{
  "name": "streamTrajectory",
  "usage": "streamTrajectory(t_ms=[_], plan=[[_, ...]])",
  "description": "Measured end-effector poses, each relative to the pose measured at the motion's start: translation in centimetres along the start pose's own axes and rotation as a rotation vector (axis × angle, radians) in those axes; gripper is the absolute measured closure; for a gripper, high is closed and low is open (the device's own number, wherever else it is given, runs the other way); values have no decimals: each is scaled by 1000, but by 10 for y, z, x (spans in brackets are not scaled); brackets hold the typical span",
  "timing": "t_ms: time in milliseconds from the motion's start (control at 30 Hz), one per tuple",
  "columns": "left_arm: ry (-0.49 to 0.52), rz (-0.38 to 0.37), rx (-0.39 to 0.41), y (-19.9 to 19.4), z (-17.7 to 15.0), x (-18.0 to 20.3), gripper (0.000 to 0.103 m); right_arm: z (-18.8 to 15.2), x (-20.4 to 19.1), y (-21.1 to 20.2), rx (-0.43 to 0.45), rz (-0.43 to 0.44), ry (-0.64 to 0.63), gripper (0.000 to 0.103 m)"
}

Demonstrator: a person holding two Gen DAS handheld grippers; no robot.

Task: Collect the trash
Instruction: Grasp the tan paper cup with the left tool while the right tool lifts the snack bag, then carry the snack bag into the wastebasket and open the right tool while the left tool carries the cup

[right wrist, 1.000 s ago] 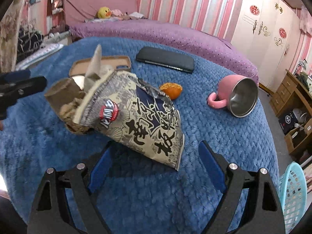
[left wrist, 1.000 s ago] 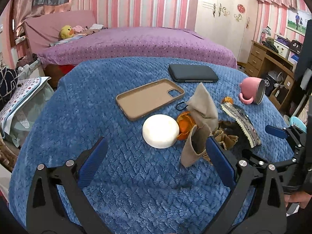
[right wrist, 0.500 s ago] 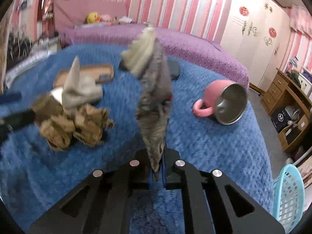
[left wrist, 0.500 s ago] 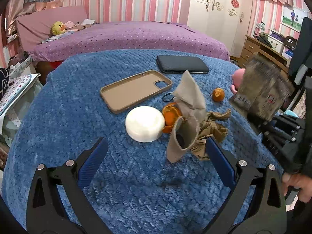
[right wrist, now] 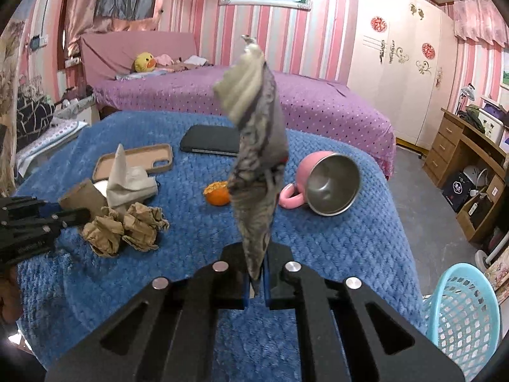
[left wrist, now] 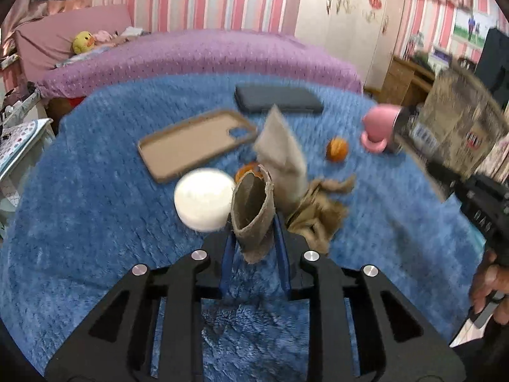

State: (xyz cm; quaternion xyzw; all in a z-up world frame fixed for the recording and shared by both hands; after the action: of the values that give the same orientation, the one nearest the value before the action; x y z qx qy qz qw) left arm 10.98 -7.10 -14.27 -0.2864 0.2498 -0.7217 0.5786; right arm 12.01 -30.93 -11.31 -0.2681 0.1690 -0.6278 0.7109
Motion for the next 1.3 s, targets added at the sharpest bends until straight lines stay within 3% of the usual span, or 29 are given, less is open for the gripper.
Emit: streamTrajectory(t_ms=[233, 633, 1300], plan=[[-29, 10, 124, -32, 25, 5, 81, 4, 17, -36, 82, 4, 25, 97], [-11, -16, 189, -46, 40, 38, 81, 2, 63, -75, 150, -47, 96, 97], [60, -56, 265, -55, 56, 101, 81, -12, 124, -94, 174, -100, 185, 97]])
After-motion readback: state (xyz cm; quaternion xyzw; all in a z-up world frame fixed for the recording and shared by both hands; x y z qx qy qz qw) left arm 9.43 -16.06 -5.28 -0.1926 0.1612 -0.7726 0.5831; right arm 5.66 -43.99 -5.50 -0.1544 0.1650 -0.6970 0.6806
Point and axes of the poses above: each gripper's, at about its wrist camera, not at the fingertips, and y roughly the way its jaws point, x to its right, z to its top, the point moved 10 cm from there along y, roughly the way its jaws point, and after that the axes turned 2 degrees about -x, right-handed, at the moved point
